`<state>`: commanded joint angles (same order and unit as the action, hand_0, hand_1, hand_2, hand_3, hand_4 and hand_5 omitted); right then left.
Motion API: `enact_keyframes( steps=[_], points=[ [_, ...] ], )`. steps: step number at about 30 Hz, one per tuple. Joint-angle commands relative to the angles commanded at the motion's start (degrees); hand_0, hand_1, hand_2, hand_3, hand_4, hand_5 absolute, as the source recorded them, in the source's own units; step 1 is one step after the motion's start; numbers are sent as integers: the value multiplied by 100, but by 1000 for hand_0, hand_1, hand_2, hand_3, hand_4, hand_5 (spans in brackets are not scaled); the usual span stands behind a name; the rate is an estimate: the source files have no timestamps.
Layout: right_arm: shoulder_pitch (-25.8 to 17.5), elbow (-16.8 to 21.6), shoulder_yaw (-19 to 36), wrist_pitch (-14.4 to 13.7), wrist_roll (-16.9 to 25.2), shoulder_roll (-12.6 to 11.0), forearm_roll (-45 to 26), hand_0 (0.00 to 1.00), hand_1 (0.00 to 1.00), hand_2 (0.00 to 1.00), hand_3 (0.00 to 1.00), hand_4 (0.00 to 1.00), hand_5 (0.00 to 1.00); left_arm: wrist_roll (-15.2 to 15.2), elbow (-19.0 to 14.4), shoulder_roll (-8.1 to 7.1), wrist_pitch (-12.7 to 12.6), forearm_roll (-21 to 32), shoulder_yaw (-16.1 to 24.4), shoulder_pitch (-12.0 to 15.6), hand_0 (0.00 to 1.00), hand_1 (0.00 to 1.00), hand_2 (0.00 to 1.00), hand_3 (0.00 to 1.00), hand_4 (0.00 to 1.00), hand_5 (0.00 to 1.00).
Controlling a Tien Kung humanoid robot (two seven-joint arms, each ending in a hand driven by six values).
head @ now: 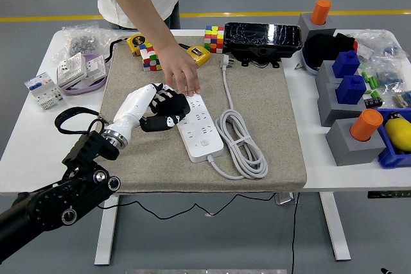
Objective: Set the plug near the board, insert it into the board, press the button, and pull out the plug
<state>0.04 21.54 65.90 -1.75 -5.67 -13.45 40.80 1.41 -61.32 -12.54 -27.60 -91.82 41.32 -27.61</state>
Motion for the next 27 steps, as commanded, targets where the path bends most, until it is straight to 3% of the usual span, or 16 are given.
enact_keyframes(
  steps=[4,5,9,10,11,16,17,22,23,27],
  points=[
    [-6,-5,-2,3,-3,6,-5,542,643,661,557,899,420,74,332,-39,-86,17,150,10,311,387,460,499,603,10],
    [-5,-5,-2,3,-5,5,-3,542,643,660,559,898,420,46,439,-50,-62,34,156,0,344,420,501,528,616,44],
    [10,9,5,0,-1,0,-2,542,643,660,559,898,420,-45,689,-60,67,74,133,-6,344,420,501,528,616,44],
    [15,10,6,-2,0,0,-3,542,643,660,559,898,420,-78,723,-58,102,74,121,-2,344,420,501,528,616,44],
    [18,10,3,-2,-1,-1,-4,542,643,659,559,898,420,-110,751,-55,139,81,98,2,447,531,562,559,785,118],
    [14,0,-18,1,-6,-1,-11,542,643,659,559,898,420,-241,816,-36,255,56,20,17,447,531,562,559,785,118],
    [12,0,-23,4,-8,-1,-11,542,643,659,558,898,420,-283,818,-38,296,26,17,20,617,678,623,605,873,181],
    [10,5,-34,2,-9,-17,-7,542,643,659,558,898,420,-430,779,-74,494,-67,50,46,617,678,623,605,873,181],
    [12,6,-35,2,-9,-19,-7,542,643,658,558,898,420,-437,763,-83,509,-98,66,51,769,824,810,870,998,391],
    [13,7,-34,4,-9,-18,-6,542,643,658,558,898,420,-404,638,-130,504,-158,158,88,769,824,810,870,998,391]
  ],
)
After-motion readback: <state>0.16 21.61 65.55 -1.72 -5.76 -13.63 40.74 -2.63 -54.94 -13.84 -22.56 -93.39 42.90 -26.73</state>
